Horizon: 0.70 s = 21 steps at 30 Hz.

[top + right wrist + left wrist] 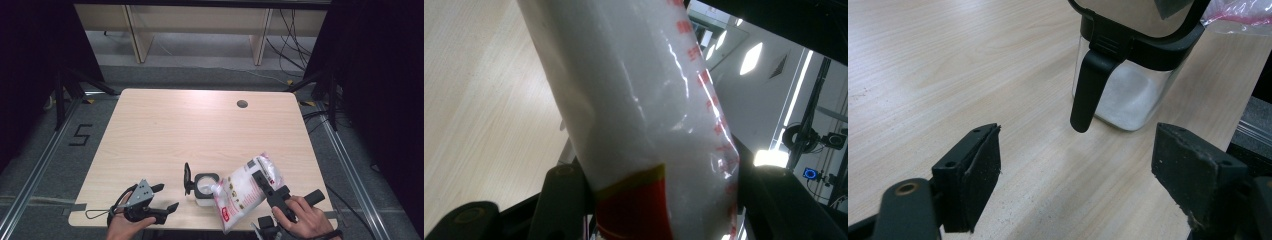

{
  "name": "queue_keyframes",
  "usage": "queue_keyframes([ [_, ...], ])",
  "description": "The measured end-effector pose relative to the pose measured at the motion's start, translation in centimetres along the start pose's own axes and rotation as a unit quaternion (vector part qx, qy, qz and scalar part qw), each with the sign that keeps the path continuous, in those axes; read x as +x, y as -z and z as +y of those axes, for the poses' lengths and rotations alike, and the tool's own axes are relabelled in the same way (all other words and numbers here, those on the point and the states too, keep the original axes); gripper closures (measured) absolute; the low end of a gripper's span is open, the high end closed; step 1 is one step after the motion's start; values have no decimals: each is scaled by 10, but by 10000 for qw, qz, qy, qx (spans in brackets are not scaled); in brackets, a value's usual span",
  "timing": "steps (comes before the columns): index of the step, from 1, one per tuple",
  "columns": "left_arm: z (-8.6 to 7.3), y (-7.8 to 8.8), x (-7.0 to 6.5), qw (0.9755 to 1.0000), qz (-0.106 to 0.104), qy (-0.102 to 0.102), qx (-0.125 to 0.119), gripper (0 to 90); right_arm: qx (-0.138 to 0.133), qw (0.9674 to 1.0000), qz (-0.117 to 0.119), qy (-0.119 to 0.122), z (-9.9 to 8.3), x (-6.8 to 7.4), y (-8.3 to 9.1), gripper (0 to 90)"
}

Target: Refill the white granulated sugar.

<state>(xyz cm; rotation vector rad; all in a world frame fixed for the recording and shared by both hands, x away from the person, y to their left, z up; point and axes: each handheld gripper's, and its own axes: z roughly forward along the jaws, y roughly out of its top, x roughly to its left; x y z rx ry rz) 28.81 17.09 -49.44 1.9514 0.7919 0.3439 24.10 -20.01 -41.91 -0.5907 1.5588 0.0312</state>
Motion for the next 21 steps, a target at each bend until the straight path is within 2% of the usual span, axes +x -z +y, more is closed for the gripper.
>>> queue_keyframes([
  [2, 0, 0, -1, 10000, -12, 84, -6, 191, -1, 10000, -3, -10, 0, 0, 0, 534],
  [3, 0, 0, 0, 10000, -17, -19, -4, 192, -41, 10000, 28, 62, 0, -1, -1, 534],
  [4, 0, 0, 1, 10000, -27, -92, -3, 192, -19, 10000, 25, 23, 0, 0, 0, 534],
  [6, 0, 0, 0, 10000, -9, 76, 1, 191, -35, 10000, 27, 37, 0, -1, -1, 534],
  [7, 0, 0, 0, 10000, -6, 35, 9, 191, -70, 9999, 4, 91, 0, -2, -1, 534],
  [9, 0, 0, 0, 10000, -17, 54, -5, 191, 3, 10000, 18, -35, 0, 0, 0, 535],
  [13, 0, 0, 0, 10000, -9, 6, 1, 191, 17, 10000, 38, -75, -1, 1, 0, 535],
  [14, 0, 0, 0, 10000, -13, 62, 1, 192, 16, 10000, 39, -72, -1, 1, 0, 535],
  [16, 0, 0, 0, 10000, -18, 2, -3, 191, 17, 10000, 43, -64, -1, 1, 0, 535],
  [17, 0, 0, 0, 10000, -12, 80, 0, 191, 14, 10000, 41, -65, -1, 1, 0, 536],
  [19, 0, 1, 1, 10000, -14, -89, 6, 191, -3, 10000, 23, -27, 0, 0, 0, 536],
  [21, 0, 1, 1, 10000, 15, -59, 13, 192, 21, 10000, 25, -67, 0, 1, 1, 536],
])
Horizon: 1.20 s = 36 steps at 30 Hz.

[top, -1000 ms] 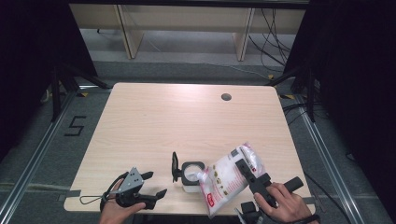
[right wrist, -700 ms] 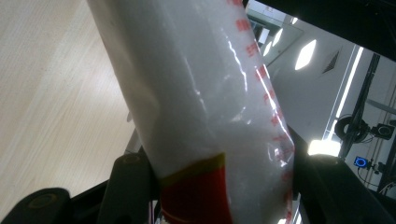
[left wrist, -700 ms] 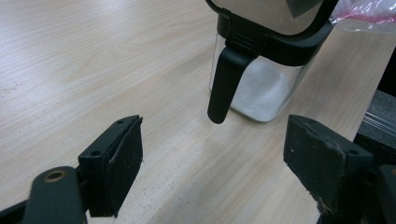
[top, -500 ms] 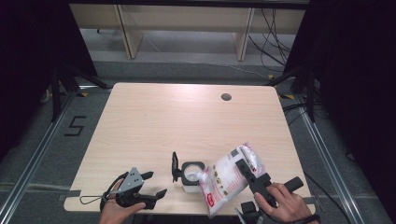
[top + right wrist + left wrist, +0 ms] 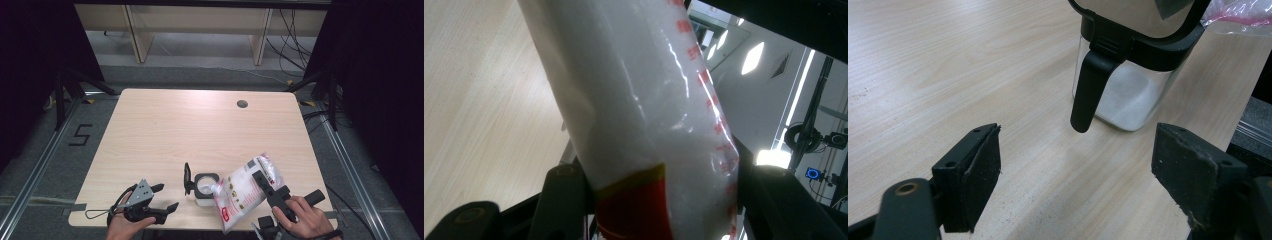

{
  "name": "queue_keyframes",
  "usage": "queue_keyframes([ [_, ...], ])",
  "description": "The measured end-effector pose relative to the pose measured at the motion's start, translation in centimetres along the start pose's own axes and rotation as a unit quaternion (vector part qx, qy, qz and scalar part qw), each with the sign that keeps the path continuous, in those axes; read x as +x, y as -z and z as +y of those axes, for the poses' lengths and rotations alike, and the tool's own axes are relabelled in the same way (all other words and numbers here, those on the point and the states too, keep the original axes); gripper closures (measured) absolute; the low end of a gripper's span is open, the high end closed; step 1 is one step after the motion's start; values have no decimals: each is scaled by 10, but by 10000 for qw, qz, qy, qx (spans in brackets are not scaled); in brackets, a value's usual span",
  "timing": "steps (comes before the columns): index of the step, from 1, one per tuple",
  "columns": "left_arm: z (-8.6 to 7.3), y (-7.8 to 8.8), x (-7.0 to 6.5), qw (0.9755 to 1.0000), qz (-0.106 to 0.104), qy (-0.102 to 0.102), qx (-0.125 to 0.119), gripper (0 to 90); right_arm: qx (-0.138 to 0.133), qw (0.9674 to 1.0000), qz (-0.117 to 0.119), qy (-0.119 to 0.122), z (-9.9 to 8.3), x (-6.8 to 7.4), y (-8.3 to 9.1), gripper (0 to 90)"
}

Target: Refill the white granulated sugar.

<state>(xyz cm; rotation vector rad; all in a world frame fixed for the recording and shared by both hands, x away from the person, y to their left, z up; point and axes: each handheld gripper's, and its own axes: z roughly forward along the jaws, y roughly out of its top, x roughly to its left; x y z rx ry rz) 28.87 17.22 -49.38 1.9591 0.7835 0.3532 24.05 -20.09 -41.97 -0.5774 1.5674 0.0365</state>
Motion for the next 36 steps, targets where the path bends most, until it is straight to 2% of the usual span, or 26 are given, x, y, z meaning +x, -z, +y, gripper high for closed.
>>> queue_keyframes([
  [3, 0, 0, -1, 10000, -4, 32, -33, 192, -27, 10000, 3, 39, 0, -1, 0, 536],
  [4, 0, 0, 0, 10000, -7, -30, 20, 191, -27, 10000, 1, 39, 0, -1, 0, 536],
  [8, 0, -1, -1, 10000, -8, 65, -69, 192, -29, 10000, 6, 45, 0, -1, 0, 537],
  [9, 0, 0, 0, 10000, -3, -13, 7, 191, -12, 10000, 1, 27, 0, 0, 0, 537],
  [11, 0, 0, 0, 10000, 6, -5, -6, 192, -36, 10000, 10, 75, 0, -1, -1, 537],
  [12, 0, -1, -1, 10000, -3, 65, -74, 191, -87, 9998, 3, 160, 0, -3, -1, 537],
  [13, 0, 0, 0, 10000, -6, -10, -4, 192, -73, 9999, 1, 143, 0, -2, -1, 537],
  [16, 0, 0, 0, 10000, 5, -5, -6, 192, -28, 10000, 15, 49, 0, -1, -1, 537],
  [17, 0, -1, -1, 10000, 1, 69, -70, 191, -40, 10000, 36, 61, 0, -2, -1, 537],
  [18, 0, 0, 0, 10000, -9, -9, -16, 191, -31, 10000, 26, 57, 0, -1, 0, 538],
  [21, 0, 0, 0, 10000, 2, -19, 11, 192, -27, 10000, 13, 35, 0, -1, -1, 538],
  [22, 0, -1, -1, 10000, -4, 56, -66, 191, -29, 10000, 13, 35, 0, -1, -1, 538],
  [23, 0, 0, 0, 10000, -9, -5, -11, 191, -30, 10000, 13, 39, 0, -1, 0, 538],
  [24, 0, 0, -2, 9999, -4, 125, -13, 191, -24, 10000, 20, 38, 0, -1, 0, 538],
  [28, 0, 0, 0, 10000, -8, -12, -12, 192, -31, 10000, 17, 38, 0, -1, 0, 538],
  [30, 0, -1, -1, 10000, -14, 34, -47, 191, -24, 10000, 22, 35, 0, -1, 0, 539],
  [32, 0, 0, 0, 10000, -2, -25, 14, 191, -56, 9999, 15, 84, 0, -2, -1, 539],
  [33, 0, 0, 0, 10000, -8, 3, -20, 192, -31, 10000, 21, 33, 0, -1, 0, 539],
  [36, 0, 0, -2, 9999, -6, 108, -17, 192, -56, 9999, 48, 75, -1, -1, -1, 540],
])
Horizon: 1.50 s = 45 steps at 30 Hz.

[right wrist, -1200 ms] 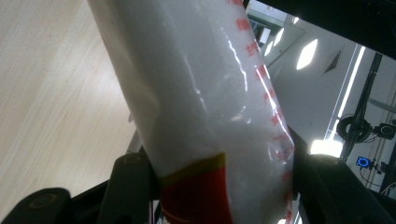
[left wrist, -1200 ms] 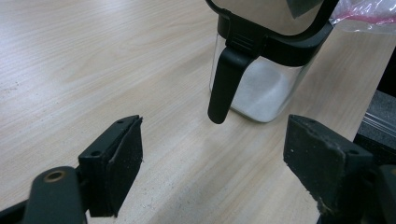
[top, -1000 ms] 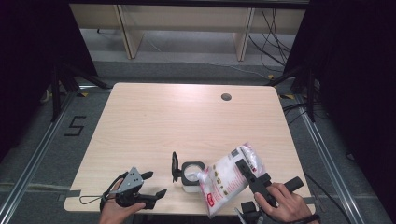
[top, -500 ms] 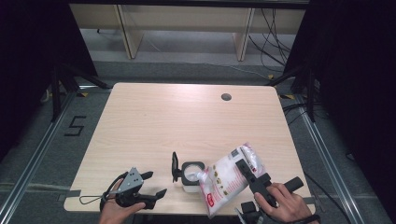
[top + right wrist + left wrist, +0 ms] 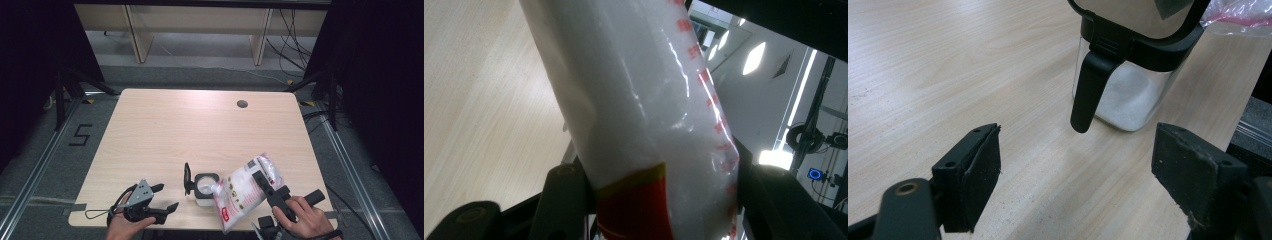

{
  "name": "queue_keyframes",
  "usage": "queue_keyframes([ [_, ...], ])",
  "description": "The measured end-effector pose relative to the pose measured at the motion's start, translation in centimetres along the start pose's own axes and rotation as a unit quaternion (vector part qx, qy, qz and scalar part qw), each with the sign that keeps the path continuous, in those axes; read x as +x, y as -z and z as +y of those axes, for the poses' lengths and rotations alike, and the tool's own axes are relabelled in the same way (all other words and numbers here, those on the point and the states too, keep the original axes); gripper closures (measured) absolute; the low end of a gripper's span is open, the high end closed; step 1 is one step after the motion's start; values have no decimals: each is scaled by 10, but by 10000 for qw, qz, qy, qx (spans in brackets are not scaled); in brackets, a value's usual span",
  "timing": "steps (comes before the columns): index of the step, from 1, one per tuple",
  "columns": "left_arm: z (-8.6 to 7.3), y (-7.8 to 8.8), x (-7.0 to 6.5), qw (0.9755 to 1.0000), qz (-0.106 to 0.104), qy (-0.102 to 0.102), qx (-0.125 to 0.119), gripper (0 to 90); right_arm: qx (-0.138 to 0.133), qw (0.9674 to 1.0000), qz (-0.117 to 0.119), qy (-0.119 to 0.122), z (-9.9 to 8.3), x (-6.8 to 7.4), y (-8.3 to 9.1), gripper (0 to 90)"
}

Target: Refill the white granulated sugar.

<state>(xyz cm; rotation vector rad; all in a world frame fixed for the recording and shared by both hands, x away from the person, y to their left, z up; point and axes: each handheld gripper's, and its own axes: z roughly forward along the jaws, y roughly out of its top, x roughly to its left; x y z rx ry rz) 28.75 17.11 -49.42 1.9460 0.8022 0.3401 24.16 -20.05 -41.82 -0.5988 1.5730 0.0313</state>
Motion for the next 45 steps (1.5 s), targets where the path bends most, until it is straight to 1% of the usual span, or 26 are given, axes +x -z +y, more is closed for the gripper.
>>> queue_keyframes([
  [2, 1, 0, 1, 9999, -12, -106, -18, 192, 18, 10000, -24, -74, -1, 1, 0, 541],
  [3, 1, 1, 1, 9999, -14, -104, -10, 191, 15, 10000, -16, -91, -1, 2, 0, 541],
  [4, 0, 0, 0, 10000, 9, 10, 2, 192, -19, 10000, -16, -41, -1, 1, -1, 542],
  [6, 0, -1, 1, 10000, 1, -43, -59, 191, -45, 10000, -11, 5, -2, 0, -2, 542],
  [7, 1, 1, 1, 9999, -4, -116, 2, 192, -41, 10000, -9, -6, -1, 1, -2, 543],
  [10, 0, 0, 0, 10000, 4, 0, 2, 191, -38, 10000, -14, 1, -1, 1, -1, 544],
  [11, 0, 0, 0, 10000, 8, -36, -53, 191, -46, 10000, -9, 13, -2, 0, -2, 544],
  [12, 1, 1, 1, 9999, -3, -115, 3, 191, -36, 10000, -14, -9, -1, 1, -2, 544],
  [13, 1, 1, 1, 9999, -3, -115, 3, 191, -36, 10000, -14, -9, -1, 1, -2, 544],
  [14, 0, 0, 0, 10000, 2, 18, 5, 192, -40, 10000, -10, 6, -2, 1, -1, 545],
  [15, 0, 0, 1, 10000, 2, -69, -1, 192, -50, 10000, -7, 16, -2, 0, -2, 545],
  [16, 0, 0, 1, 10000, 2, -69, -1, 192, -50, 10000, -7, 16, -2, 0, -2, 545],
  [17, 0, 0, 1, 10000, 7, -88, -14, 191, 15, 10000, -4, -97, -2, 2, -1, 546],
  [20, 0, 1, 1, 9999, -1, -106, 5, 192, 9, 9999, 15, -125, -3, 3, -2, 547],
  [21, 1, 0, 2, 9999, 9, -105, -2, 192, -57, 10000, 24, -14, -4, 2, -3, 547],
  [22, 0, -1, 1, 10000, -1, -46, -52, 191, -46, 10000, 26, -33, -4, 2, -3, 547],
  [24, 0, 0, 1, 10000, -6, -66, -24, 192, -44, 10000, 24, -31, -4, 2, -3, 548],
  [25, 0, 1, 2, 9999, 0, -132, 38, 192, -44, 10000, 24, -31, -4, 2, -3, 548],
  [28, 0, -1, 0, 10000, 3, -20, -63, 192, -48, 10000, 22, -28, -4, 2, -3, 548],
  [30, 0, 1, 2, 9999, 6, -119, 28, 191, -47, 10000, 32, -26, -4, 2, -3, 548],
  [32, 0, -1, 1, 10000, 0, -34, -60, 191, -46, 10000, 30, -19, -4, 2, -3, 549],
  [34, 0, 1, 1, 9999, -1, -100, 10, 191, 41, 9999, 23, -91, -3, 3, -1, 549],
  [37, 1, 0, 2, 10000, 9, -98, -5, 191, 64, 10000, 17, -18, -1, 0, -1, 549],
  [39, 0, 0, 0, 10000, -7, -54, -39, 191, -15, 9999, 61, 137, 0, -2, -1, 549],
  [41, 1, 0, 2, 9999, 8, -111, 5, 191, 65, 9999, 131, 37, 0, 0, 0, 550],
  [45, 0, 0, 2, 9999, -35, -132, 15, 192, 86, 9999, 94, 73, 1, -2, 1, 549],
])
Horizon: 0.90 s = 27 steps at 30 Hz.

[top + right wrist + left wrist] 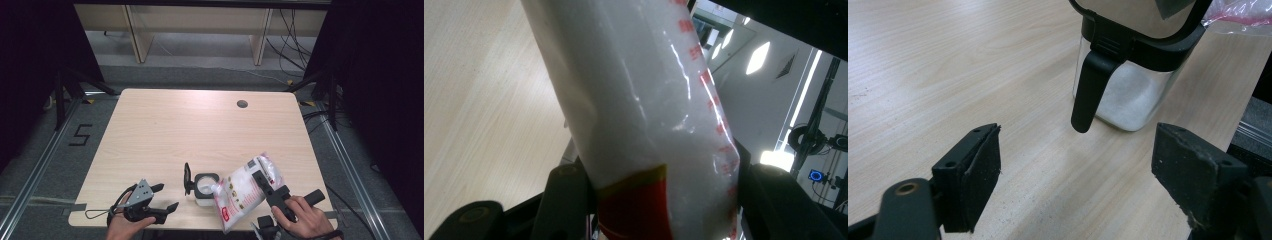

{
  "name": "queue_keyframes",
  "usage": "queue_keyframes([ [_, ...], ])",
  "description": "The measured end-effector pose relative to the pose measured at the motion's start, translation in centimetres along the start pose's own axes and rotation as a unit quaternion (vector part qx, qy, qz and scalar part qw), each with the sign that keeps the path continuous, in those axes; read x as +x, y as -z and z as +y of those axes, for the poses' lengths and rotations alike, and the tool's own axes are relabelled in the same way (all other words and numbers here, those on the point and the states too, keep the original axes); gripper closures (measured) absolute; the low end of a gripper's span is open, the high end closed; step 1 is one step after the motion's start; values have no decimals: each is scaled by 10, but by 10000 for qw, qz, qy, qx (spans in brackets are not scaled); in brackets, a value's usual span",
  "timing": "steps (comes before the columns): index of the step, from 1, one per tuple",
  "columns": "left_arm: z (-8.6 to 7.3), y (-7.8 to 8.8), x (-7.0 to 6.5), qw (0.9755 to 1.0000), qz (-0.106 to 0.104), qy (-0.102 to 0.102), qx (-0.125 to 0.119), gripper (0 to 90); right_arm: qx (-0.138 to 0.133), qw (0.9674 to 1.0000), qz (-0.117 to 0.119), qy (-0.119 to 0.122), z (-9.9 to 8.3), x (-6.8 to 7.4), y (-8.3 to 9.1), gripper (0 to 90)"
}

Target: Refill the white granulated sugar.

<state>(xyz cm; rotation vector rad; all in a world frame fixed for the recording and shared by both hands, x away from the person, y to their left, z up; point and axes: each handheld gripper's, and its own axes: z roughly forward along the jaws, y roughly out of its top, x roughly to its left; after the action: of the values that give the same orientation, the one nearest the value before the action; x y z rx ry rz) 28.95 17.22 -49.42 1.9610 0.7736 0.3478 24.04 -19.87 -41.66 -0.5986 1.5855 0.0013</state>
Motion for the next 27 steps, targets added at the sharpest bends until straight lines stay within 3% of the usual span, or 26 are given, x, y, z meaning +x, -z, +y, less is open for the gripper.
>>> queue_keyframes([
  [7, 0, 0, 0, 10000, 46, 28, -17, 192, 5, 10000, -34, -39, -1, 0, 0, 550],
  [8, 0, 1, -1, 10000, 37, 34, -17, 191, 48, 9999, 84, -135, -1, 2, 0, 550],
  [9, 0, 0, -2, 10000, 28, 76, -54, 192, -10, 10000, 32, -60, -1, 1, -1, 550],
  [10, 0, 1, 0, 10000, 38, -9, 22, 192, -73, 10000, 14, 41, -1, 0, -2, 550],
  [13, 0, 1, -1, 10000, 35, 35, -23, 192, 0, 10000, 33, -83, -1, 1, -1, 551],
  [14, 0, 1, -1, 10000, 32, 17, -6, 192, -76, 10000, 13, 51, -1, -1, -2, 550],
  [16, 0, 0, -2, 9999, 45, 101, -73, 191, -39, 10000, 28, -38, -2, 1, -2, 551],
  [22, 0, 0, -1, 10000, 15, 70, -65, 192, -32, 9999, 67, -107, -3, 2, -2, 552],
  [27, 0, 0, -1, 10000, 18, 63, -56, 192, -87, 9999, 23, -45, -4, 1, -3, 553],
])
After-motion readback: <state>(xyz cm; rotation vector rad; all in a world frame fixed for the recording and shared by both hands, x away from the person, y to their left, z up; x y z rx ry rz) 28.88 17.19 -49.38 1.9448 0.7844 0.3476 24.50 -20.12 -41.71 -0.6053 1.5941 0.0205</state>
